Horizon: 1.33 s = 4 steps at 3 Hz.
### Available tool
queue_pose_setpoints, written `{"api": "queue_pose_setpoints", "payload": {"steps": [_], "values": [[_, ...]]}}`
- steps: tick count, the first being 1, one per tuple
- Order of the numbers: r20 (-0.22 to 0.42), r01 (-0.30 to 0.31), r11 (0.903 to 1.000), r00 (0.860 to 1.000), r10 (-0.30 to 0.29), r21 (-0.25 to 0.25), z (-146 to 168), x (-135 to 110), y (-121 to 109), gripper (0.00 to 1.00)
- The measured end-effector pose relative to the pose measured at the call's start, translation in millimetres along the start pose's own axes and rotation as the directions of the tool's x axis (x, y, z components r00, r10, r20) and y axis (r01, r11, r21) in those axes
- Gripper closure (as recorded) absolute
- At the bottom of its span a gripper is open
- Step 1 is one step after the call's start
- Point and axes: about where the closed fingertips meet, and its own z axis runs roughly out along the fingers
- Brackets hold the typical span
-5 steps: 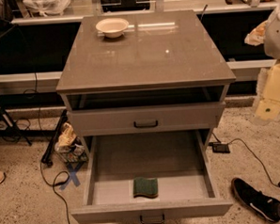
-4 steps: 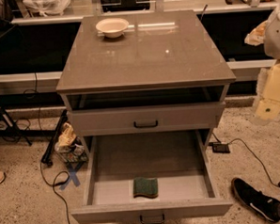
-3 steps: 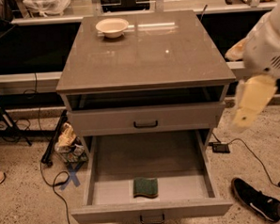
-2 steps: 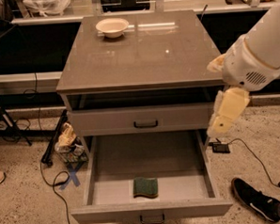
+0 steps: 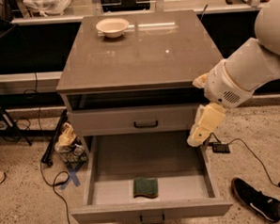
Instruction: Pick sponge from middle drawer and place on counter
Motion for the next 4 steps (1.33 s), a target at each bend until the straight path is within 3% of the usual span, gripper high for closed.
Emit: {"api": "queue_pose_setpoints", "payload": {"steps": [1,2,4], "values": [[-0.037,-0.019,0.9997,0.999,0.020,0.014,23,30,1,0.00],[-0.047,-0.060,0.9981,0.997,0.060,-0.010,70,85,-3,0.00],[0.017,-0.084,0.9925,0.996,0.086,-0.089,198,156,-10,0.00]]}}
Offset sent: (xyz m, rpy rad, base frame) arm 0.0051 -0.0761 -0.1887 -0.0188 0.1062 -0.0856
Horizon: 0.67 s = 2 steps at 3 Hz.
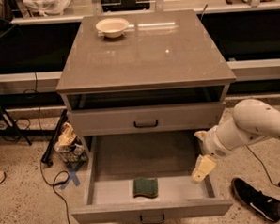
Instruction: Pick sponge from middle drawer and place on counter
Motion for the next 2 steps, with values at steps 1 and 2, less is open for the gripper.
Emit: {"api": "queue_pose_setpoints", "payload": {"steps": [1,2], "values": [[0.000,0.000,1.0000,1.000,0.000,0.000,0,0,0,0.00],[-0.016,0.020,0.9997,1.000,-0.020,-0.012,32,7,-3,0.00]]}}
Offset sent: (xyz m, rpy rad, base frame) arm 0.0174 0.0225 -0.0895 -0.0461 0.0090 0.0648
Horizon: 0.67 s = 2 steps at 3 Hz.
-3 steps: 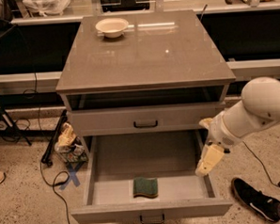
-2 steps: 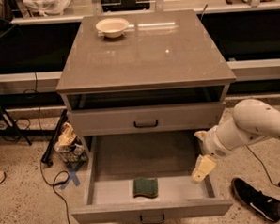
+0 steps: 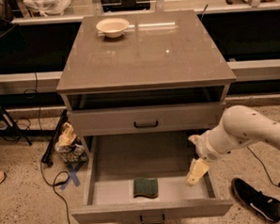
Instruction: Pick sponge from middle drawer and place on counter
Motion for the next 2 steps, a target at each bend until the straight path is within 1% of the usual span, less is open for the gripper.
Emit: {"api": "queue_pose_setpoints", "payload": {"steps": [1,2], "values": [[0.003,0.045,0.9989,0.999,-0.045,-0.011,41,5,-4,0.00],[0.035,0.080,0.9967,0.996,-0.079,-0.012,73,-1,-7,0.00]]}}
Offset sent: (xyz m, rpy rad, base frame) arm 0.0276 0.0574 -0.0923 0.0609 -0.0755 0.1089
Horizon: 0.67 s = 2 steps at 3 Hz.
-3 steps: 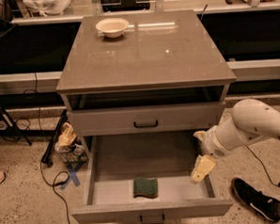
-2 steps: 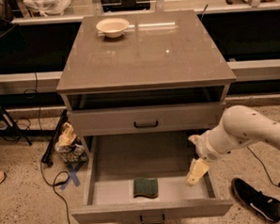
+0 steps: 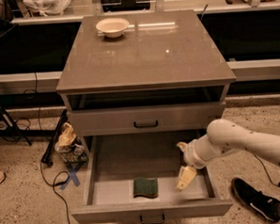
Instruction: Pick sponge from middle drawer and place on counter
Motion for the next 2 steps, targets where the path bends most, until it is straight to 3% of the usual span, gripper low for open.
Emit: {"api": "queue_pose_setpoints", "payload": {"steps": [2], "values": [[0.086,0.124,0.9922,0.989,-0.122,-0.013,90,-32,-8,0.00]]}}
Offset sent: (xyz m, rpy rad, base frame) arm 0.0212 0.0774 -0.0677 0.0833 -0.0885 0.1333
